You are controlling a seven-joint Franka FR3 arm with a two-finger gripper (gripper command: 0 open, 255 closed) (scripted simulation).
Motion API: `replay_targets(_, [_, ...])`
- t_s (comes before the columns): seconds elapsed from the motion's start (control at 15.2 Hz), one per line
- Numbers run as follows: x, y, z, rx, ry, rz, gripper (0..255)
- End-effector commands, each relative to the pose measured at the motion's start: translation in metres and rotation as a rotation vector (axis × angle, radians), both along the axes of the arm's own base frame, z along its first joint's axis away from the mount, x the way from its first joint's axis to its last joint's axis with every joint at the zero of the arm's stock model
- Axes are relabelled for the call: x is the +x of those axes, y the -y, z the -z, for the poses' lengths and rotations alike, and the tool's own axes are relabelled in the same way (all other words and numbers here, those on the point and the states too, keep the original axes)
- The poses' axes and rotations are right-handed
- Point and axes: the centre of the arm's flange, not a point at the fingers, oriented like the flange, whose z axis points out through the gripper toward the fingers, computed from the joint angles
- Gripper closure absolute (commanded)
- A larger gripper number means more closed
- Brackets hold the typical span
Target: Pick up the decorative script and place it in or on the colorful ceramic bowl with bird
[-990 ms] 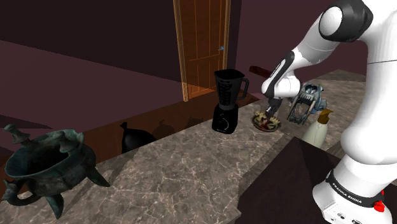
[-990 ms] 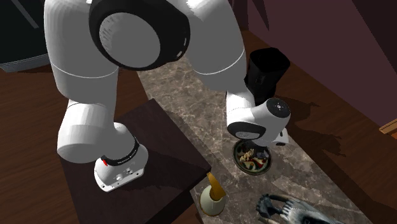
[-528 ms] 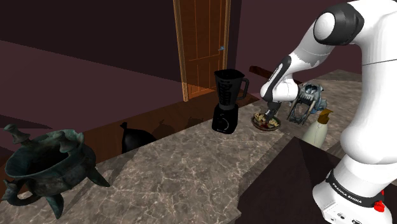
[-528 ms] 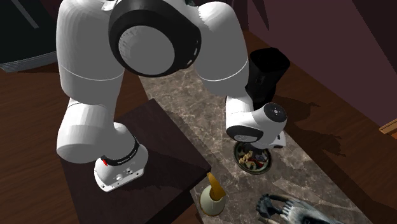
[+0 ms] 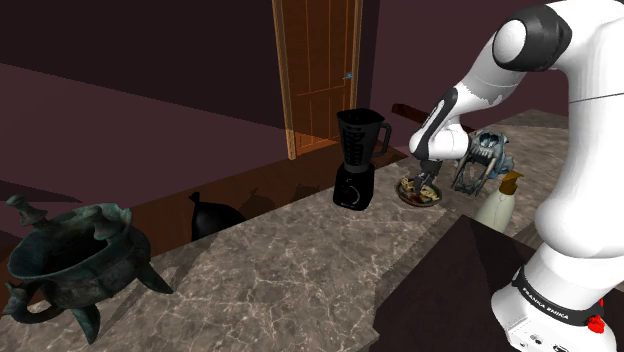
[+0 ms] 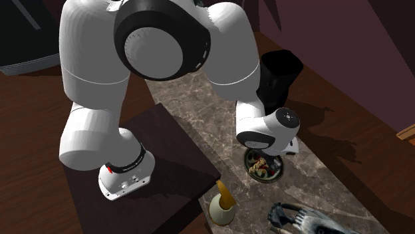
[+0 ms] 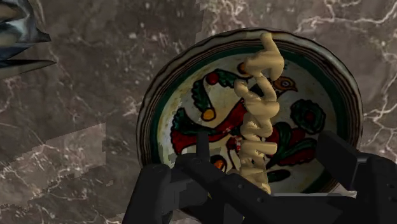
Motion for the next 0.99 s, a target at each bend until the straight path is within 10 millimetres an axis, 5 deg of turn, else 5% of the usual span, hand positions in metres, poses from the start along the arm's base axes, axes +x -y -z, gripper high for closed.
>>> replay_targets(0.0, [0.000, 0.000, 0.000, 0.000, 0.000, 0.000, 0])
replay_targets(0.13, [0.000, 0.000, 0.000, 0.000, 0.000, 0.000, 0])
replay_targets(0.4, [-0.002, -0.001, -0.050, 0.000, 0.000, 0.000, 0])
replay_targets(0.92, [-0.002, -0.001, -0.050, 0.000, 0.000, 0.000, 0])
